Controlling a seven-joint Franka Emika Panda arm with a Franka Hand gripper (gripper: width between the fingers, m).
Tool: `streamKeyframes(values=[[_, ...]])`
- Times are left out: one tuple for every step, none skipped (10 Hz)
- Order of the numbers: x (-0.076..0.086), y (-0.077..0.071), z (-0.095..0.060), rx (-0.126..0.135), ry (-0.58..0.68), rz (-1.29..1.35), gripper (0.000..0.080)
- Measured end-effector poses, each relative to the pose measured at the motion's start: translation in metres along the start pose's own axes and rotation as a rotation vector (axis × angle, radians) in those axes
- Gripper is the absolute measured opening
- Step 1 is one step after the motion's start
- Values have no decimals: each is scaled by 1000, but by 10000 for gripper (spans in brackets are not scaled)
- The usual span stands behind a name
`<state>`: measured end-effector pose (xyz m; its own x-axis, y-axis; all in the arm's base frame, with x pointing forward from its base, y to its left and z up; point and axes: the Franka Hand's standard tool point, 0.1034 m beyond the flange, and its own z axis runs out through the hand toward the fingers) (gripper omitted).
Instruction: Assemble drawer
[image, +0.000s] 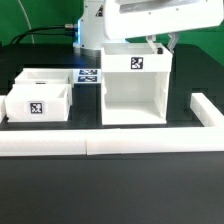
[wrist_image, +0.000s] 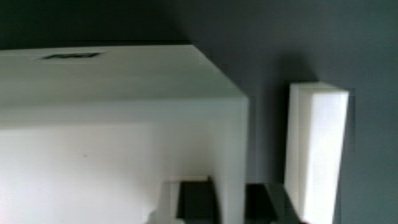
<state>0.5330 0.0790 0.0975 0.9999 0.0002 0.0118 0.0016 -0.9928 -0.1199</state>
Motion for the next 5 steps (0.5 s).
streamKeyframes(values=[[21, 5, -1, 2, 22, 2, 42], [36, 6, -1, 6, 38, 5, 44], [47, 3, 0, 8, 50, 13, 44], [60, -1, 0, 13, 67, 28, 44], [64, -3, 1, 13, 86, 50, 44]])
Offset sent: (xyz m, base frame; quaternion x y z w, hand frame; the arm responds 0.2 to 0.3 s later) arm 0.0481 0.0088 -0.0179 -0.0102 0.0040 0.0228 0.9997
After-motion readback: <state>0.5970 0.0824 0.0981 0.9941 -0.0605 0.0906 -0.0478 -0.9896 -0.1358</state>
